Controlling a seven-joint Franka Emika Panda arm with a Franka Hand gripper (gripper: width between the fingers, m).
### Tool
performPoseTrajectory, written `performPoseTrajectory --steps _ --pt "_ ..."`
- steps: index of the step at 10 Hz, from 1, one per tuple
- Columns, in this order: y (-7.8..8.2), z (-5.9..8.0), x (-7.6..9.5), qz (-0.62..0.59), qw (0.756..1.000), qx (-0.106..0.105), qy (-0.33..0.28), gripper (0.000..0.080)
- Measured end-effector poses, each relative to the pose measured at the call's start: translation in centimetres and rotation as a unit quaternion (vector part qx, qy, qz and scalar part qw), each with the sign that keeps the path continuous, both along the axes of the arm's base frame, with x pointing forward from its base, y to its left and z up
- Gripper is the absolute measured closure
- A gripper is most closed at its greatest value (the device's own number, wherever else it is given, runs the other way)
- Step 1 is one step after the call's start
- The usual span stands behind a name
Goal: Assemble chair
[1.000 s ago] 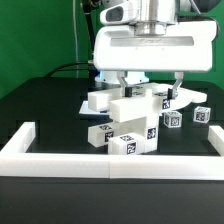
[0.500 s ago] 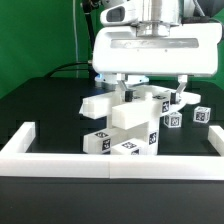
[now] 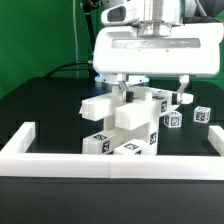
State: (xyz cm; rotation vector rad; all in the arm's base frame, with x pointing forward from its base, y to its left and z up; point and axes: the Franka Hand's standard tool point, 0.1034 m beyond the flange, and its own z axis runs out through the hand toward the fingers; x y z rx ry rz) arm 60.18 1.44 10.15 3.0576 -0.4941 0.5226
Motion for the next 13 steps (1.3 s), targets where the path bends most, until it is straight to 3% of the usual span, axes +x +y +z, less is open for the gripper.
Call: performPoseTrajectory --steps 3,7,9,13 --pt "0.8 0.8 0.1 0.003 1.0 0.005 0.0 0.0151" --pt "2.2 3.6 -1.0 -0.004 0.999 0.031 0.01 0.0151" --pt "3.7 5.3 -3.2 -0.024 0.998 0.058 0.019 0.0151" --pt "7.8 5.4 -7.9 -0.073 0.989 0.108 0.065 0.0151"
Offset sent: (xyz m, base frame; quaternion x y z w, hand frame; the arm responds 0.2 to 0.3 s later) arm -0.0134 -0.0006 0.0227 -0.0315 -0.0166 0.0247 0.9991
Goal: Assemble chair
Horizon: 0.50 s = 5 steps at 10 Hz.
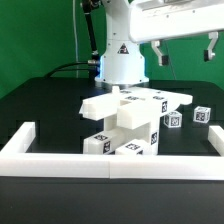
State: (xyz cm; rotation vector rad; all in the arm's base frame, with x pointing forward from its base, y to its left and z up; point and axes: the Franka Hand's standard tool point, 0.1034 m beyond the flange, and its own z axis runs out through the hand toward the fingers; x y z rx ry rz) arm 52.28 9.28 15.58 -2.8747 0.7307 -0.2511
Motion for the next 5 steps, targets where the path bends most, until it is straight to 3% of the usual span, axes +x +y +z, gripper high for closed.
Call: performPoseTrajectory --steps 1,5 --pt "0.79 -0.11 -0.43 -0.002 1.0 0.002 -0.002 0.0151" --pt "0.67 -0.33 -0.52 -0.002 1.0 0.0 0.0 0.0151"
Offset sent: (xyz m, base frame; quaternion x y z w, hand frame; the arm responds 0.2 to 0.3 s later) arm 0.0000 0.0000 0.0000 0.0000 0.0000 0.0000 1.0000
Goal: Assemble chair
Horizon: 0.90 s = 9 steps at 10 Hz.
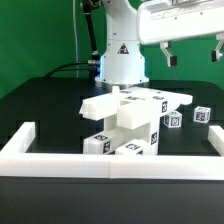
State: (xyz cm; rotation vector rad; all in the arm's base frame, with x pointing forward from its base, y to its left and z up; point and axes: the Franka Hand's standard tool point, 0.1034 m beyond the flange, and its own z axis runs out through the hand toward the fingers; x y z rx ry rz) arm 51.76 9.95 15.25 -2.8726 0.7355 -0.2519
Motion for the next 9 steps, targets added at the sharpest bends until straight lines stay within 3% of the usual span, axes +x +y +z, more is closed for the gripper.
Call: performPoseTrajectory --steps 3,4,5,9 --pt "2.8 -2.3 -4.4 -0.027 1.0 0.008 0.005 0.0151" --pt "3.4 -3.1 -5.1 -0.021 1.0 0.006 0.009 0.0151" --pt "3.6 -3.7 -5.4 -0.018 1.0 0.002 0.011 0.0151" --pt "3.4 -3.6 -5.3 -0.02 1.0 0.003 0.01 0.0151"
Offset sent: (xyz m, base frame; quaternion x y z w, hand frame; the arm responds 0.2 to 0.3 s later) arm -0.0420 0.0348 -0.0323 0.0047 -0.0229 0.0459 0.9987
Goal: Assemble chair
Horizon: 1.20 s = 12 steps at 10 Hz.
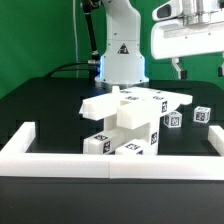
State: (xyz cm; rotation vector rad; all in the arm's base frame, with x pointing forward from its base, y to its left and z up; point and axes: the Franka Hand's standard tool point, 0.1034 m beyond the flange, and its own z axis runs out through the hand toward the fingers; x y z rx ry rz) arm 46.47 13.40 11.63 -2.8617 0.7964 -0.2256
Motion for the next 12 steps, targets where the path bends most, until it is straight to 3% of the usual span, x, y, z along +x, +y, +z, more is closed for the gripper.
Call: performPoseTrajectory --steps 2,5,9,12 --pt "0.7 -0.9 -1.1 0.002 1.0 -0.005 -0.002 0.0151" --pt "3.2 -4.7 -4.4 0.012 1.0 -0.022 0.004 0.0151" --pt "3.4 -7.6 -5.6 0.025 0.999 -0.041 0.013 0.0151" --pt "3.3 -8.4 -6.1 0.031 0.998 -0.046 0.02 0.0151"
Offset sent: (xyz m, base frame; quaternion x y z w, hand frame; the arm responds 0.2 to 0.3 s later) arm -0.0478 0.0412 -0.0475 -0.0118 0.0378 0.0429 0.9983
